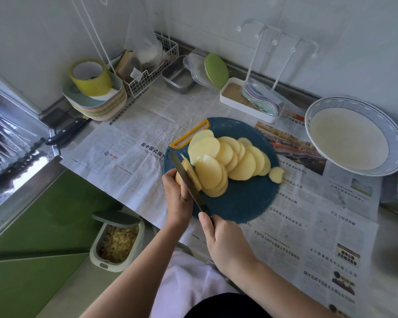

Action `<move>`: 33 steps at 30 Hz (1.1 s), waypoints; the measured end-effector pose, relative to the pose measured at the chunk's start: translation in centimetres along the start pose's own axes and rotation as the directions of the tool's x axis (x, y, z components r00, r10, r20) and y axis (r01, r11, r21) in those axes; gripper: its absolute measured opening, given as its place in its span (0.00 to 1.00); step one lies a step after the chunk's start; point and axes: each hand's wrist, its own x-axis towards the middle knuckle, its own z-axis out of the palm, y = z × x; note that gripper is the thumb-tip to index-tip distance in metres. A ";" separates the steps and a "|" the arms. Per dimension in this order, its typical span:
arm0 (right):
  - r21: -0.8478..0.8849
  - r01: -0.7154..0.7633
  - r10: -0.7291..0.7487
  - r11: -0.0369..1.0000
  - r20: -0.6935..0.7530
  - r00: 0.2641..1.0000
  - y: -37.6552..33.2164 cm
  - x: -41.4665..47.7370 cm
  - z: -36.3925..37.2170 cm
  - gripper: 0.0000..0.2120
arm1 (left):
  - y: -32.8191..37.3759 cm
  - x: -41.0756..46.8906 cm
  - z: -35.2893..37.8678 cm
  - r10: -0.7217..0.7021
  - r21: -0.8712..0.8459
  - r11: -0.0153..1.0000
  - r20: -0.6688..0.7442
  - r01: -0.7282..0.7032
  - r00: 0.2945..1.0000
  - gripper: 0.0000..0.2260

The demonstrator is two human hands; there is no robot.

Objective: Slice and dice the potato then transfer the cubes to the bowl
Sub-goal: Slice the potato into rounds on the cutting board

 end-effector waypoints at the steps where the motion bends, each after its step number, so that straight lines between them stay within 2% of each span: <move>1: 0.005 -0.009 0.009 1.000 0.001 1.000 0.0 0.2 0.0 0.27 | -0.2 0.0 0.0 0.005 0.006 1.000 -0.001 -0.005 1.000 0.38; 6: -0.003 -0.028 0.028 1.000 0.008 1.000 -0.4 0.6 0.0 0.29 | -0.8 -0.1 -0.3 0.014 0.041 0.999 0.012 -0.014 1.000 0.35; 11: -0.056 -0.047 0.048 0.997 0.018 0.999 -1.4 0.8 0.2 0.33 | -0.7 -0.2 -0.4 -0.007 0.007 1.000 0.025 0.006 1.000 0.37; 16: -0.061 -0.101 0.104 0.993 0.047 0.994 -1.7 2.0 -0.2 0.27 | -1.1 -0.5 -0.4 0.028 0.033 0.999 0.046 -0.030 0.999 0.42; 19: -0.046 -0.100 0.103 0.994 0.074 0.992 -1.5 2.1 -0.5 0.27 | -0.9 -0.4 -0.4 0.025 0.029 0.999 0.038 -0.026 0.999 0.42; 24: -0.030 -0.229 0.231 0.973 0.151 0.961 0.2 4.4 -0.2 0.31 | -1.1 -0.3 -0.5 0.052 0.036 0.998 0.036 -0.053 0.998 0.42; 30: 0.050 -0.263 0.249 0.963 0.193 0.949 1.2 4.9 -0.4 0.27 | -1.6 -0.2 -0.5 0.048 0.037 0.998 0.020 -0.048 0.999 0.41; 33: 0.206 -0.324 0.270 0.923 0.251 0.930 1.2 5.4 -1.1 0.29 | -1.5 -0.3 -0.6 0.053 0.037 0.998 0.036 -0.055 0.998 0.37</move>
